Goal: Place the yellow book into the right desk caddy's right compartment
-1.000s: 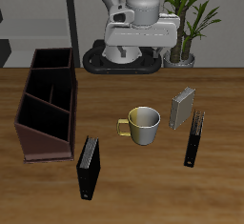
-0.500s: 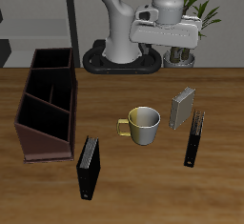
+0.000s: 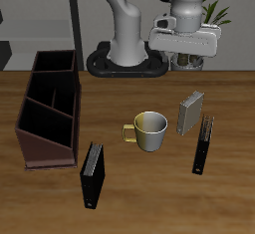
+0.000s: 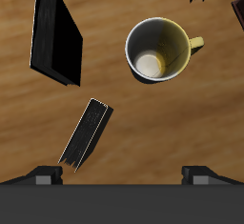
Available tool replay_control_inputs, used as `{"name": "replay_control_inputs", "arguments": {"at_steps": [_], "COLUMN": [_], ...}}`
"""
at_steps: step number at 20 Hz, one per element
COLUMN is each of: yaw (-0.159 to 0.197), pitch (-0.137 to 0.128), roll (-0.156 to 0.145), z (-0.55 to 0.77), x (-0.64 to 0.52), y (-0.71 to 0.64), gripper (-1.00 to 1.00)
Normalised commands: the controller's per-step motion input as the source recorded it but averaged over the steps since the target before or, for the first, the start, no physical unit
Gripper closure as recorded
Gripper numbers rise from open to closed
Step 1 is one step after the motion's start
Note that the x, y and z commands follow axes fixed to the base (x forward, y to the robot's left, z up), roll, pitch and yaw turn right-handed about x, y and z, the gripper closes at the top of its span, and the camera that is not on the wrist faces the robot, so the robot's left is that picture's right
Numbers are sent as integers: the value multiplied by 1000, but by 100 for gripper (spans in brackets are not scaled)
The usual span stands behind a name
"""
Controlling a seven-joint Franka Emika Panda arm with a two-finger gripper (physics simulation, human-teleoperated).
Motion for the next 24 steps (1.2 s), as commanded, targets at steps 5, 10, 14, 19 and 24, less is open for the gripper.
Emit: {"name": "replay_control_inputs", "arguments": {"at_steps": [5,10,14,19,24], "yaw": [-51,-41,-47,-51,-2], "pitch": [14,-10,-2,6,38], "roll": [40,-2,36,16,29], "z": [-247,-118,-94,-161,-275], "x": [4,85,145,89,43], "y": [337,226,140,54,179], "gripper": [-100,-100,-100,-100,-100]}}
